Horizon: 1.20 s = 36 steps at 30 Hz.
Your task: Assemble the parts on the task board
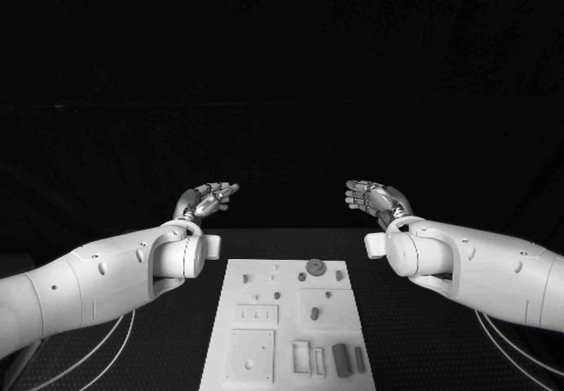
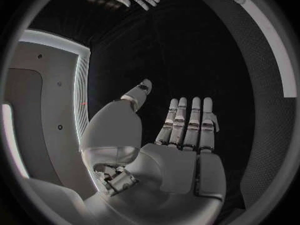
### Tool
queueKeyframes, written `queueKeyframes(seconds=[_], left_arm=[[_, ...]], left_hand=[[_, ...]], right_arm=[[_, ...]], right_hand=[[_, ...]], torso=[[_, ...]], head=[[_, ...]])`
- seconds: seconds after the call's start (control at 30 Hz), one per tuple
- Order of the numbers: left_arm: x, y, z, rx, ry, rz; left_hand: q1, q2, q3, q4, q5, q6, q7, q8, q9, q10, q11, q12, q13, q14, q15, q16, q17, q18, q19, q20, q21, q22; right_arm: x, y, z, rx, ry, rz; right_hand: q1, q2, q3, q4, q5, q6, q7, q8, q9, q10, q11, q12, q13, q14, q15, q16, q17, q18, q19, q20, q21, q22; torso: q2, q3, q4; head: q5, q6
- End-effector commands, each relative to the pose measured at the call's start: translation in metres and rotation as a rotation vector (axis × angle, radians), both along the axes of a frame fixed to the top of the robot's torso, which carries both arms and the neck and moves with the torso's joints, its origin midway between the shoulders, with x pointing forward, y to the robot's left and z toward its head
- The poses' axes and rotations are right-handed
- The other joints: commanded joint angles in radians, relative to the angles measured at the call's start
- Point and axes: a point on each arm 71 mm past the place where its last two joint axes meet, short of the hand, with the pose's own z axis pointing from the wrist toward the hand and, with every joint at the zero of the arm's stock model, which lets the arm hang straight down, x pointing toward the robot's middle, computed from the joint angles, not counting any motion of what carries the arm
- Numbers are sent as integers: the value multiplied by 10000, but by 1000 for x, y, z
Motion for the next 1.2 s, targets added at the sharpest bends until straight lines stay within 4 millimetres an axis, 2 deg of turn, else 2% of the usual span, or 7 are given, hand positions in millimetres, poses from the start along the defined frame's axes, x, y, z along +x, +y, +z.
queueKeyframes(seconds=[0.03,0.3,0.4,0.43,0.7,0.97,1.2], left_arm=[[12,1,2,-204,863,-887],[30,14,13,118,1047,-886],[30,14,13,124,1050,-885],[28,16,11,96,1217,-1471],[21,17,12,390,1185,-2012],[2,16,16,301,1157,-2674],[-4,11,20,310,994,-2939]], left_hand=[[457,-39,212,-34,78,304,29,201,134,365,23,91,37,289,45,146,177,-77,290,34,71,551],[522,87,86,-78,81,453,221,198,183,880,232,244,95,788,72,414,290,-77,829,-229,312,540],[608,164,15,-181,88,769,390,268,238,1466,317,418,145,1618,81,858,475,1,1520,-491,637,535],[648,187,-7,-237,88,965,466,337,271,1814,312,568,203,1871,72,997,543,24,1650,-524,711,547],[907,367,-46,-761,463,1736,581,381,298,3065,185,978,358,2918,-135,1495,942,217,2357,-730,1284,558],[1038,437,-37,-1227,496,2314,584,356,382,3710,116,1039,479,4108,-478,2150,1579,389,3175,-1067,2199,587],[984,440,-30,-1391,503,2348,565,197,394,3706,129,880,489,4157,-527,2289,1844,379,3135,-1130,2603,575]], right_arm=[[10,3,0,246,1374,1729],[31,-10,15,-163,2009,2334],[33,-12,17,-219,2086,2404],[42,-24,14,-4613,390,2870],[41,-17,8,-6896,-407,3493],[35,2,9,-8952,-1474,4361],[28,16,7,-10518,-2389,4974]], right_hand=[[969,46,-149,-741,95,390,565,273,223,577,47,104,49,424,36,310,248,179,353,15,147,542],[1659,-177,-598,-923,204,1119,445,527,217,1422,4,275,83,1104,217,598,283,382,901,-60,236,489],[1940,-331,-668,-923,274,1519,437,636,201,1947,-16,433,129,1531,97,761,302,535,1268,-76,253,436],[2028,-406,-670,-924,295,1737,434,712,210,2249,-73,554,178,1854,-5,915,356,640,1539,-100,325,426],[2394,-661,-783,-936,217,2496,278,745,62,3412,-505,791,385,3236,-599,1402,665,1233,3004,-93,524,174],[2638,-725,-888,-959,517,3381,127,899,88,4390,-894,886,585,4775,-1313,1926,1197,1821,4567,-135,1156,302],[2830,-856,-910,-957,574,3550,92,725,67,4680,-1008,629,601,6436,-1958,2608,2032,1854,6271,-764,2164,519]], torso=[[0,-1,-2],[0,-1,-2],[0,-1,-2],[43,-36,0],[105,-96,33],[378,-123,125],[639,-137,236]], head=[[0,-1],[0,-1],[0,-1],[120,-185],[126,-174],[65,-135],[-103,-115]])
